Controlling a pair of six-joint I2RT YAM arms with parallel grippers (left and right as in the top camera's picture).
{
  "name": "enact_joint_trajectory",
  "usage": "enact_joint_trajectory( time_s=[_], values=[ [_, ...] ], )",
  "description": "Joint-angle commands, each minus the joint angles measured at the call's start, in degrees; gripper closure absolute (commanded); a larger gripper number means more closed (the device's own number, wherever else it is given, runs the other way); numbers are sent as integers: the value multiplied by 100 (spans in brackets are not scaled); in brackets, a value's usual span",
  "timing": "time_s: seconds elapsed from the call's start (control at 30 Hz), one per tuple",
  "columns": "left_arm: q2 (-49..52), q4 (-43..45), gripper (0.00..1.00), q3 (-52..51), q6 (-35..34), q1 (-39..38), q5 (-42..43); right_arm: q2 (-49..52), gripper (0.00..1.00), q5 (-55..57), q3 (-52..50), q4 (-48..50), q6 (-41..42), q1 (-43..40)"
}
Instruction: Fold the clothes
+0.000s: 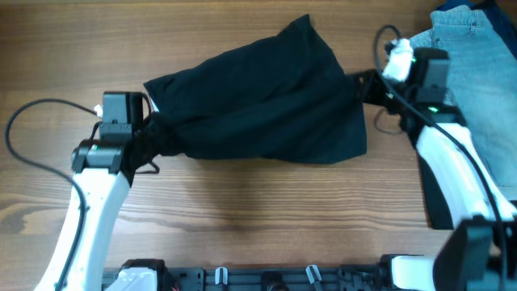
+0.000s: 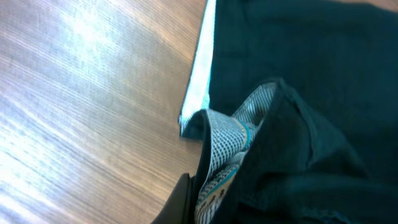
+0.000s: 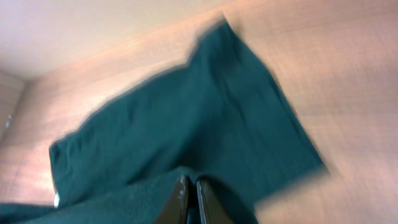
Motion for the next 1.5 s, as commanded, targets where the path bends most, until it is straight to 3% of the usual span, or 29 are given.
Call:
enact_joint_trajectory(
  time_s=[0.0,0.17,0.43,0.7,0.8,0.97,1.2,1.47],
  values=[
    [540,411,96,68,-101,66,-623,483,96,400,118,1128,-33,374],
    [1075,1097,96,68,-101,210,-774,1246,96,1064,118,2944,-446,942],
    [1185,2374,96,68,-94,376,-1390,2448,96,1414,120,4607,-763,1106],
    [1217,2846,96,70,-94,372,-1360,2514,95,1615,122,4953,-555,1106],
    [1043,2774,96,72,-74,348,-1040,1974,96,1578,122,4437,-498,1106],
    [323,2288,96,76,-63,160,-739,247,96,1652,122,2509,-831,1099],
    [-1038,914,96,76,55,-297,-739,-1685,96,1646,122,-184,-892,1099],
    [-2271,-935,96,76,-592,-339,-494,-3473,96,1589,122,-2632,-793,1099]
  ],
)
